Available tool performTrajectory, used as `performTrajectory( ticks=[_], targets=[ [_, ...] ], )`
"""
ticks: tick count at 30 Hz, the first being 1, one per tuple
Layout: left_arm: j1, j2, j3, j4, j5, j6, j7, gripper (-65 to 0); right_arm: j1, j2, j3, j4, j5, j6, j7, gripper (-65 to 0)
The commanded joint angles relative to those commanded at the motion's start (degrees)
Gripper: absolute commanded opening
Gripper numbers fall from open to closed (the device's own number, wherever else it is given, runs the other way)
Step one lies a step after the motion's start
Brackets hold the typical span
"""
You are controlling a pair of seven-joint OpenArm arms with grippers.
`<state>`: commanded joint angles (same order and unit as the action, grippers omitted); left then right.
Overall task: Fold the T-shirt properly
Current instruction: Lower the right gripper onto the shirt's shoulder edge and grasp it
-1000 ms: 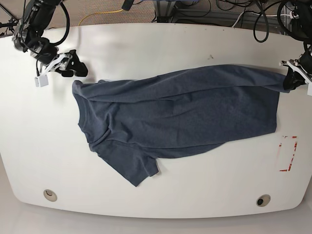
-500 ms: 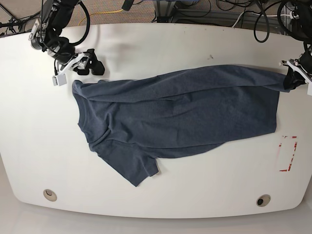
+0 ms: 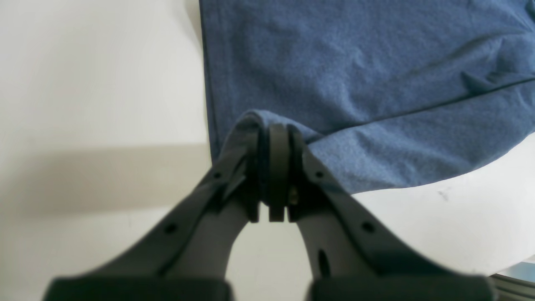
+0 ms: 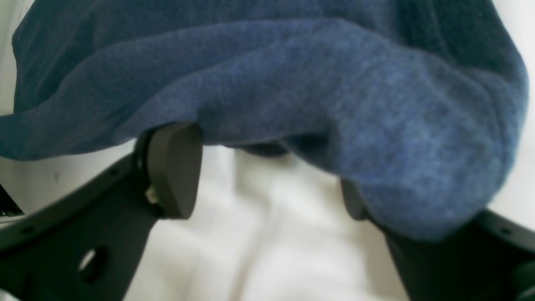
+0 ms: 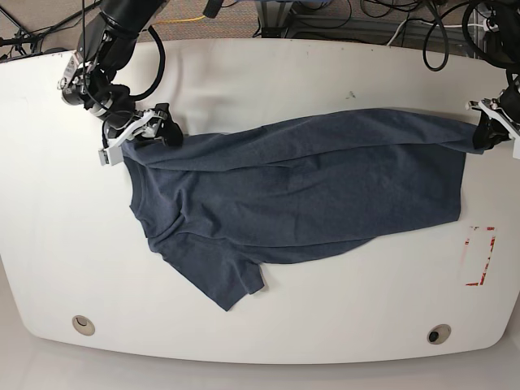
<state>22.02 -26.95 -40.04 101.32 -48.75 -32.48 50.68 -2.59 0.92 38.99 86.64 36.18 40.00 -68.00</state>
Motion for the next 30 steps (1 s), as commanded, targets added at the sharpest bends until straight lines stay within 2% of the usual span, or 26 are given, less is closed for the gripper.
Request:
performTrajectory(
  ticks=[2, 8, 10, 14, 16, 18, 24, 27, 30],
  targets=[
    [0.0, 0.0, 0.0, 0.0, 0.0, 0.0, 0.0, -65.0, 0.5, 0.0, 0.0, -1.6, -0.1, 0.00, 0.0, -19.0],
    [0.0, 0.0, 0.1, 0.0, 0.0, 0.1, 0.0, -65.0, 2.5, -0.2, 0.0, -5.5, 0.4, 0.00, 0.4, -40.0],
    [0.0, 0.0, 0.1, -0.1, 0.0, 0.1, 0.0, -65.0, 2.5, -0.2, -0.1, -4.7, 0.4, 0.00, 0.2, -40.9],
    [0.0, 0.0, 0.1, -0.1, 0.0, 0.2, 0.0, -65.0, 1.7, -0.3, -3.6, -1.5, 0.4, 0.00, 0.1, -33.9],
    [0.0, 0.0, 0.1, -0.1, 0.0, 0.2, 0.0, -65.0, 0.4, -0.3, -4.7, 0.2, 0.4, 0.00, 0.1, -34.4],
    [0.0, 0.0, 0.1, -0.1, 0.0, 0.2, 0.0, -65.0, -0.1, -0.3, -4.8, 1.4, 0.8, 0.00, 0.0, -38.4],
    [-1.5, 0.0, 0.1, -0.1, 0.1, 0.2, 0.0, -65.0, -2.5, 0.1, -4.8, 2.3, 4.9, 0.00, -0.8, -64.5],
    [-1.8, 0.0, 0.1, -0.2, 0.1, 0.2, 0.0, -65.0, -3.3, 0.5, -4.8, 2.6, 7.4, 0.00, -0.9, -65.0],
    [-1.8, 0.0, 0.1, -0.2, 0.1, 0.2, 0.0, -65.0, -5.5, 2.4, -4.9, 5.0, 11.6, 0.00, -1.3, -64.0]
  ],
)
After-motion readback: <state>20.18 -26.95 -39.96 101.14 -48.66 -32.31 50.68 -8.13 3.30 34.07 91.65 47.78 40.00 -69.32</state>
